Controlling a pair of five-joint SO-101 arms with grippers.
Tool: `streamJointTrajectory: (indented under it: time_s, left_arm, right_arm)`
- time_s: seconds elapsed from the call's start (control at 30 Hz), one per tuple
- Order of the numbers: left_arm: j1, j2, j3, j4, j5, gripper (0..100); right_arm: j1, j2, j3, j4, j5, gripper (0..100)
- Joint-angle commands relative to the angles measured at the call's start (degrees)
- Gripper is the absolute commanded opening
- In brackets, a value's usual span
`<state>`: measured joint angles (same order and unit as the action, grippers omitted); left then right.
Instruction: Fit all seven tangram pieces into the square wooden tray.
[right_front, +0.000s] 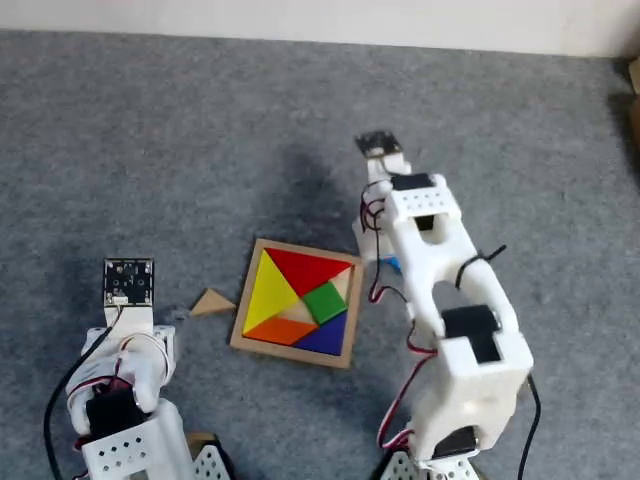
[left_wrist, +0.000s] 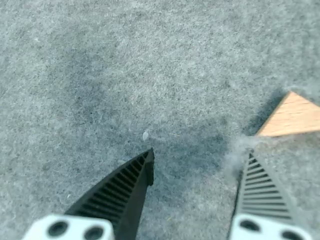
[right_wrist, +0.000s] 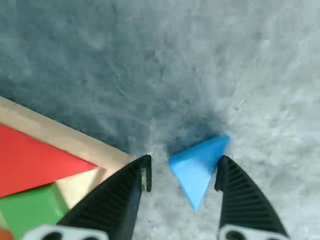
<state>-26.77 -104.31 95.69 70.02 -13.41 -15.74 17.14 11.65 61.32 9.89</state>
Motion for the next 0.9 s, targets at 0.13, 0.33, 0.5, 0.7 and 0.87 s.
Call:
streamJointTrajectory:
  time_s: [0.13, 0.33, 0.5, 0.7, 0.87]
  left_arm:
    - [-0.7, 0.0, -1.0, -0.2, -0.4, 27]
    - [-0.7, 0.0, -1.0, -0.2, -0.4, 27]
    - [-0.7, 0.0, -1.0, -0.2, -0.4, 27]
    - [-0.7, 0.0, -1.0, -0.2, -0.4, 27]
    - [-0.7, 0.0, -1.0, -0.1, -0.4, 27]
  right_arm:
    - [1.2, 0.9, -2.2, -0.3, -0.6, 21.3]
    - [1.4, 1.1, -2.2, -0.7, -0.6, 17.5]
    - [2.5, 1.2, -2.5, -0.7, -0.6, 14.5]
    - [2.7, 0.6, -2.6, 0.4, -0.4, 14.2]
    - [2.4, -1.5, -5.5, 5.4, -0.2, 14.2]
